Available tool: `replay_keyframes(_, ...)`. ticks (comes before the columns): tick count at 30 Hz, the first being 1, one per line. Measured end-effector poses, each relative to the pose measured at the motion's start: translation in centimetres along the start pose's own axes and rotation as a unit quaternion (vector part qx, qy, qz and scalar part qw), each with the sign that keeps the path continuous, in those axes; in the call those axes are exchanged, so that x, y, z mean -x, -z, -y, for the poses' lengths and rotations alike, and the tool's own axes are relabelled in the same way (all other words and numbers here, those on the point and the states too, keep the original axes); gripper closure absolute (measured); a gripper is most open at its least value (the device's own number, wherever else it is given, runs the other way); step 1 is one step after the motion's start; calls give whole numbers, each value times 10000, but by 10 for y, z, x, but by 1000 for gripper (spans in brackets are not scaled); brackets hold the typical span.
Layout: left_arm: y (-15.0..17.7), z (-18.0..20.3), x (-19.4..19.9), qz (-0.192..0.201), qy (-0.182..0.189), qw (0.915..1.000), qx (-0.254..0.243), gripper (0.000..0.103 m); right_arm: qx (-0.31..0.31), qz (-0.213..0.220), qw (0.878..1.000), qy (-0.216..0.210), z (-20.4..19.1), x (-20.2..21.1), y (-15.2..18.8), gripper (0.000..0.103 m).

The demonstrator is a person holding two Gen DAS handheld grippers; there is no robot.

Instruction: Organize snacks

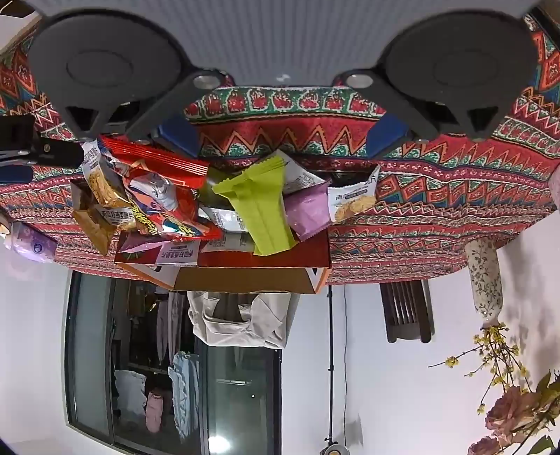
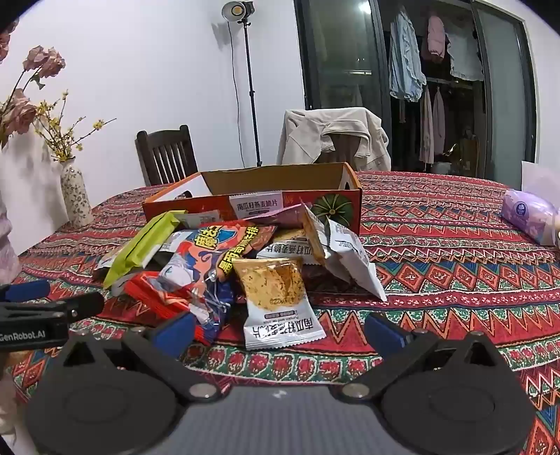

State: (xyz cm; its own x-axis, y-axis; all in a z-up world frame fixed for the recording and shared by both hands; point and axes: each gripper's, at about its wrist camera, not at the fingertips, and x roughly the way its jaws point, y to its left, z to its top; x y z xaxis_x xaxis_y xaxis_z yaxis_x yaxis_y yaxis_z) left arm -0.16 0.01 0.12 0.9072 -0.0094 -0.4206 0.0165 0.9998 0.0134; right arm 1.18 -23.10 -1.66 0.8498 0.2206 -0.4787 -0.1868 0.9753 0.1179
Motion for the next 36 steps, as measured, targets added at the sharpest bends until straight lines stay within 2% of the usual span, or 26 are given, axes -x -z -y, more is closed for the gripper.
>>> replay_keyframes(3,0,1,4,85,-1,10000,5,0,-3,2,10000,-7,0,-1,1,0)
replay_keyframes(4,2,-2,-4,-93,40,9999,66,0,-5,-3,10000,-5,0,-2,1,0)
replay_keyframes(36,1,1,-2,-11,46,9999,100,0,1,24,10000,10,1,-2,0,0)
